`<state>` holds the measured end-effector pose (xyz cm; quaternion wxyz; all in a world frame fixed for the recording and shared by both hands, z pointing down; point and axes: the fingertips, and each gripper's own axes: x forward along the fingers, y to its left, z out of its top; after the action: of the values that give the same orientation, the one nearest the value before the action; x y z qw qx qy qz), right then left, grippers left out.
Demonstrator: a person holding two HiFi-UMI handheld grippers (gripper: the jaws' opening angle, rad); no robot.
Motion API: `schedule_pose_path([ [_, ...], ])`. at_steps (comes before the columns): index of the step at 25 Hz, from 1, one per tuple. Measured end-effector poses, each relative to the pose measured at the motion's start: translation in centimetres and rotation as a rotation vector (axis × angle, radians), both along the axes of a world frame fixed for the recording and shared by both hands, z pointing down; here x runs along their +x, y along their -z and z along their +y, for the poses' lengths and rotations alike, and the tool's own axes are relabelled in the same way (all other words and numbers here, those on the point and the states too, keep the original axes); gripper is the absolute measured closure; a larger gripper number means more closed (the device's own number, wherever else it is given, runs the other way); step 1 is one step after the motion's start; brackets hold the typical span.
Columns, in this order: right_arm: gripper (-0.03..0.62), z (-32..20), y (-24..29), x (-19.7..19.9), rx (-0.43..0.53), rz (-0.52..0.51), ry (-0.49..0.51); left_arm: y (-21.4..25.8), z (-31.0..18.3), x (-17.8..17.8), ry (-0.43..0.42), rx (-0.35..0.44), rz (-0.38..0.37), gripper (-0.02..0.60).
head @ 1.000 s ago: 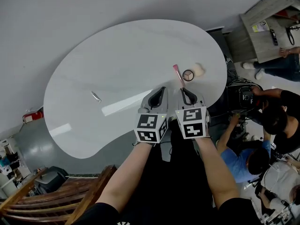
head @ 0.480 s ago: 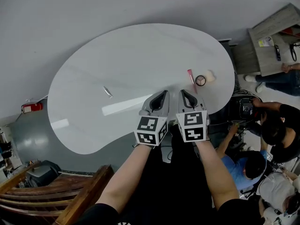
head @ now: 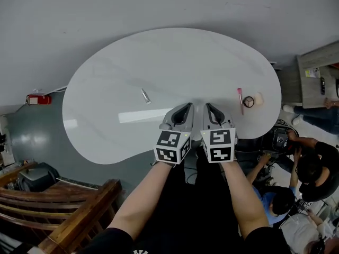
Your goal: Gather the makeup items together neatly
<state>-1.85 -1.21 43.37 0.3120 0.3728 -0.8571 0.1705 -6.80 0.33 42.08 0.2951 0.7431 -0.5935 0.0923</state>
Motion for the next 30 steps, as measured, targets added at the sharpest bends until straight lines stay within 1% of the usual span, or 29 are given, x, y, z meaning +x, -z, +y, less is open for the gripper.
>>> schedule_pose_path([
  [9,0.579,1.1,1.1,-8.3,0.036,-0.02,0.116,0.9,1.8,-8.1,0.117,0.024,-0.015,0.574],
  [14,0.577,2.3,0.6,-12.8,0.029,-0.023,0.179,0.9,3.2,-13.0,0.192,0.023,-0.023,0.574],
  [18,0.579,3.4,-0.1,-16.3,0.003,-0.025,0.218,0.2,4.2,-16.3,0.237,0.01,-0.025,0.574],
  [24,0.577,4.9,-1.9,-20.2,-0.026,-0.019,0.268,-1.3,5.5,-19.9,0.279,-0.015,-0.018,0.574],
  [30,0.576,5.6,-3.9,-22.3,-0.049,0.008,0.281,-3.1,6.1,-21.8,0.289,-0.038,-0.004,0.574],
])
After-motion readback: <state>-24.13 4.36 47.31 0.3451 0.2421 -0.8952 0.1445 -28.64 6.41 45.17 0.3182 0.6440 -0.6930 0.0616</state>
